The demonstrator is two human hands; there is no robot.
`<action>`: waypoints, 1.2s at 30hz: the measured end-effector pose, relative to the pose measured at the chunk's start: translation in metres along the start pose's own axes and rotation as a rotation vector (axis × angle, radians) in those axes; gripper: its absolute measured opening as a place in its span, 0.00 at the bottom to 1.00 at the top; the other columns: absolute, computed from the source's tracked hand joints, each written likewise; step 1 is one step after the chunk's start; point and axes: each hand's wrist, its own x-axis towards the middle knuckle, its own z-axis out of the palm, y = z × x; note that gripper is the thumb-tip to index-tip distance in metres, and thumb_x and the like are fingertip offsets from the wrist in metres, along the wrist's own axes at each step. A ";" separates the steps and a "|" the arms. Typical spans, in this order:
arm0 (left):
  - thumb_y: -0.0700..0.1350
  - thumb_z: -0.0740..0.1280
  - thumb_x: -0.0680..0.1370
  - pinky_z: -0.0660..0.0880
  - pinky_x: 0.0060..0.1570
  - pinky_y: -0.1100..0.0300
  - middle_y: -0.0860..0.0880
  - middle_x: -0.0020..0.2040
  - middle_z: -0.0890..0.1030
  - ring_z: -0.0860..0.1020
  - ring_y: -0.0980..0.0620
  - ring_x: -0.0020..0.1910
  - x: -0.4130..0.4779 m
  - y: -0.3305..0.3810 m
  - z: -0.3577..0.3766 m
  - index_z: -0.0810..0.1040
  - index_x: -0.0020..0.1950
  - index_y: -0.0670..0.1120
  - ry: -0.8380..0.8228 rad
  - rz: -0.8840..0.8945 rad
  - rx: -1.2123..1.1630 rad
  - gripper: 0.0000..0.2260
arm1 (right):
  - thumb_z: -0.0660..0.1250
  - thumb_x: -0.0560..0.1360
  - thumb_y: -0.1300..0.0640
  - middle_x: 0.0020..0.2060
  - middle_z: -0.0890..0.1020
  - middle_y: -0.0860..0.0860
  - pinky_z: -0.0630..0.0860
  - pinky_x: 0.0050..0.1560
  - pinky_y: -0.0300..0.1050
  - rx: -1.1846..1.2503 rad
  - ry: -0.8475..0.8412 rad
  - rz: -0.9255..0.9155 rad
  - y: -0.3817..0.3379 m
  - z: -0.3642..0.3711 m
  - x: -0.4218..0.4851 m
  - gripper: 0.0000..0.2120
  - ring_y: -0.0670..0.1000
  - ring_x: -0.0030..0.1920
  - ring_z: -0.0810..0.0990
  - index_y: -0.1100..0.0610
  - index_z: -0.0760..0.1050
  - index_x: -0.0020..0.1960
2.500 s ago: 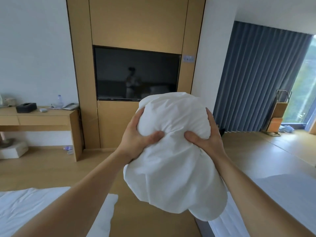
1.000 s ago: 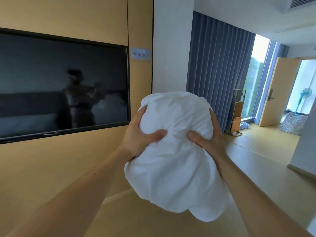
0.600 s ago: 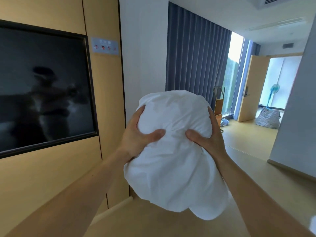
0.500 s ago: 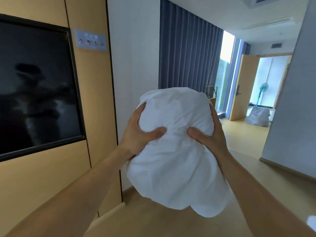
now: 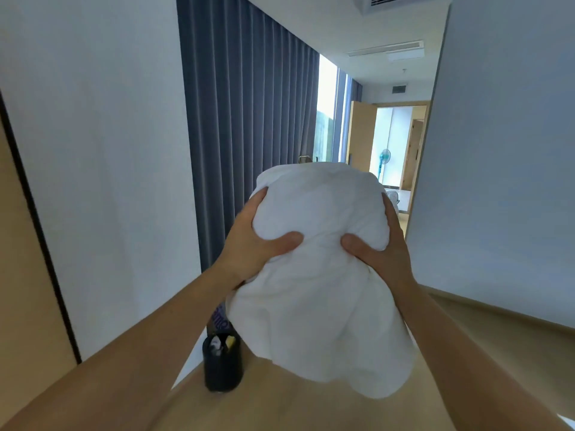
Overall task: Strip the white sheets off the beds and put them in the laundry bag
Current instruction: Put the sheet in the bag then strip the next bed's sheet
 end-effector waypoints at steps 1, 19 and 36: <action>0.62 0.77 0.63 0.65 0.44 0.79 0.74 0.58 0.65 0.68 0.74 0.54 0.018 -0.010 0.012 0.58 0.69 0.66 -0.004 0.009 -0.001 0.40 | 0.69 0.48 0.18 0.73 0.68 0.40 0.67 0.73 0.55 0.007 0.008 -0.007 0.017 -0.001 0.016 0.61 0.45 0.71 0.69 0.38 0.57 0.76; 0.66 0.74 0.60 0.67 0.54 0.70 0.72 0.60 0.67 0.71 0.66 0.58 0.352 -0.208 0.170 0.59 0.69 0.66 -0.009 0.039 -0.020 0.41 | 0.71 0.51 0.21 0.72 0.70 0.42 0.70 0.70 0.52 -0.076 0.020 -0.043 0.265 0.023 0.326 0.60 0.45 0.69 0.71 0.43 0.59 0.78; 0.67 0.74 0.56 0.67 0.57 0.65 0.60 0.69 0.69 0.70 0.57 0.65 0.682 -0.399 0.329 0.61 0.76 0.60 -0.167 0.073 -0.132 0.50 | 0.70 0.54 0.29 0.68 0.67 0.36 0.66 0.66 0.43 -0.164 0.171 0.010 0.501 0.040 0.593 0.49 0.42 0.67 0.68 0.35 0.56 0.72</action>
